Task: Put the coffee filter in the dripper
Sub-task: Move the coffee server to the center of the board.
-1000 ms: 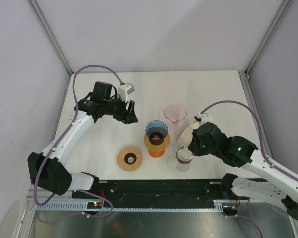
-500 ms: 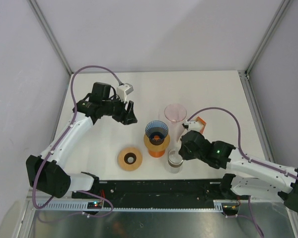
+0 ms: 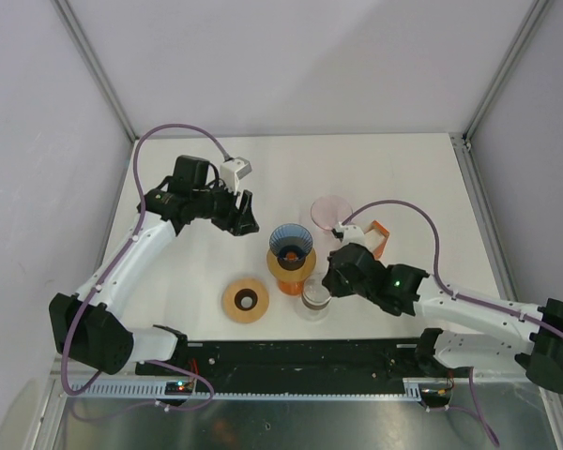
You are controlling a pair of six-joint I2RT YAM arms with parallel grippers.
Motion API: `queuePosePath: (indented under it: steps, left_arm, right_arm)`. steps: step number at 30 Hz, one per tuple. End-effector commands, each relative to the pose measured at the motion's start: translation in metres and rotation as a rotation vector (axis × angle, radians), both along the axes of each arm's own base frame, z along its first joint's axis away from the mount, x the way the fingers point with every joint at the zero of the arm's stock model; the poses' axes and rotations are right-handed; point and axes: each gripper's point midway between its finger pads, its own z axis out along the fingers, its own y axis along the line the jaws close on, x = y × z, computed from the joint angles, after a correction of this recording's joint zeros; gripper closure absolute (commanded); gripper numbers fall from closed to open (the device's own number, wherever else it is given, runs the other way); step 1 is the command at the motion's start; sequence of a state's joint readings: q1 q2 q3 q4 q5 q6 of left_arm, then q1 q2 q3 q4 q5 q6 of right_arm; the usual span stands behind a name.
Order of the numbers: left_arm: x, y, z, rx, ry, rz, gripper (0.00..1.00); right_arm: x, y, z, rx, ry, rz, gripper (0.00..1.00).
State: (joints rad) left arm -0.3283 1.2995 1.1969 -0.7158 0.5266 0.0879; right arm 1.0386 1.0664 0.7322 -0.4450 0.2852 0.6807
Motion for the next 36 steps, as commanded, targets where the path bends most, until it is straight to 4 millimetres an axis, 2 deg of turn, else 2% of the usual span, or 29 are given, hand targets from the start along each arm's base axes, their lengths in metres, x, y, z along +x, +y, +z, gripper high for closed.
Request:
queuePosePath:
  steps: [1, 5, 8, 24, 30, 36]
  left_arm:
    - [0.008, 0.002, 0.025, -0.019, -0.092, 0.002, 0.33]
    - [0.007, 0.002, 0.024, -0.019, -0.090, 0.001, 0.33]
    - [0.009, 0.002, 0.024, -0.017, -0.087, 0.002, 0.33]
    - [0.013, 0.006, 0.033, -0.004, -0.128, 0.022, 0.33]
    - [0.027, 0.028, 0.042, 0.063, -0.195, 0.117, 0.33]
    - [0.037, 0.049, 0.048, 0.102, -0.231, 0.188, 0.33]
  right_arm:
    - [0.009, 0.015, 0.015, 0.076, -0.036, -0.008, 1.00]
    - [0.006, 0.008, 0.012, 0.053, -0.020, -0.017, 1.00]
    - [0.011, 0.004, 0.014, 0.058, -0.025, -0.026, 1.00]
    - [0.041, 0.027, 0.015, 0.042, -0.056, 0.006, 1.00]
    - [0.062, 0.038, 0.019, 0.053, -0.083, 0.015, 1.00]
    - [0.080, 0.051, 0.009, 0.042, -0.067, 0.053, 1.00]
